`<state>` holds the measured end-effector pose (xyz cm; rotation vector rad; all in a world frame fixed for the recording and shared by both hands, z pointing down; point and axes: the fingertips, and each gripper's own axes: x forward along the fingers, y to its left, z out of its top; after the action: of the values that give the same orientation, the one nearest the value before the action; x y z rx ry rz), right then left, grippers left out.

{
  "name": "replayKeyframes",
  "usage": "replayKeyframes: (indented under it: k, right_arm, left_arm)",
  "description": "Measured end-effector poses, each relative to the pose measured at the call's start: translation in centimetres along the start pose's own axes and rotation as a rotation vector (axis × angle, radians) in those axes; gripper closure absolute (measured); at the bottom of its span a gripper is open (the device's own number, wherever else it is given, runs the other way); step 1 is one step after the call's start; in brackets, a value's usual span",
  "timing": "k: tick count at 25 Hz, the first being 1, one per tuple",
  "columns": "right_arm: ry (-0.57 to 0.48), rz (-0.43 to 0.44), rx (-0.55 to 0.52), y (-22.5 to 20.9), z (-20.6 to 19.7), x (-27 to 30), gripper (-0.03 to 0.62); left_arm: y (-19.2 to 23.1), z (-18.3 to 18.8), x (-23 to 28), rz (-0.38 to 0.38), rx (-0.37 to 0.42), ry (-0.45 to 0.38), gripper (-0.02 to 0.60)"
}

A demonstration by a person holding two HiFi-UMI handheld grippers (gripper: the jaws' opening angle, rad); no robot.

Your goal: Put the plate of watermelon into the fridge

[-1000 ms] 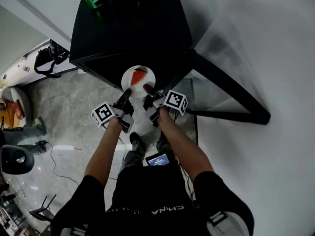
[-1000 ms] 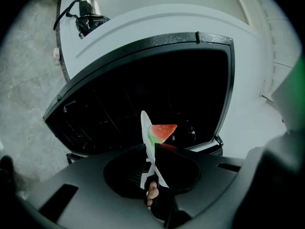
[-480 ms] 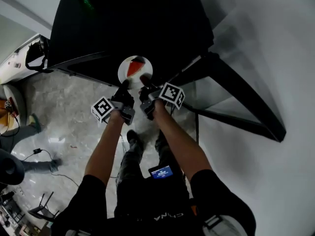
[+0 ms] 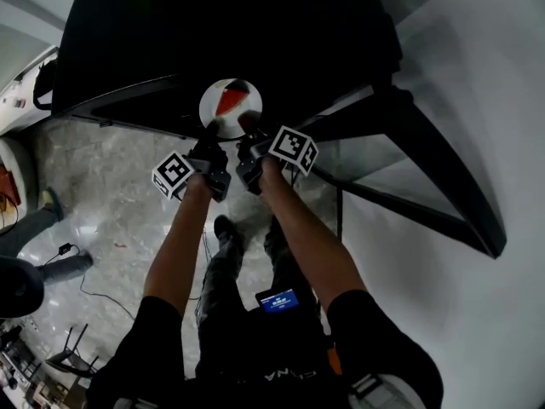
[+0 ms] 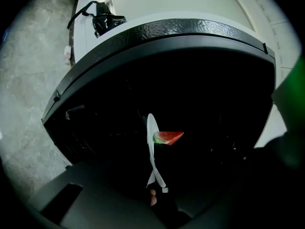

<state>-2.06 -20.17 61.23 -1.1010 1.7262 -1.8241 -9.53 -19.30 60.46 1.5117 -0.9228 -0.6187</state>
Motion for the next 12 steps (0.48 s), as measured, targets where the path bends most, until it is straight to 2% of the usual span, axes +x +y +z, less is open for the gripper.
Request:
replayKeyframes:
  k: [7,12]
  right_arm:
    - [0.028,-0.05,-0.047,0.0,-0.1,0.3,0.563]
    - [0.05,-0.053,-0.096,0.7,-0.5,0.3,0.496]
  left_arm:
    - [0.5,0.7,0.6,0.052,-0.01,-0.033,0.555]
    - [1.0,1.2,0.7,0.072,-0.037,-0.049,0.56]
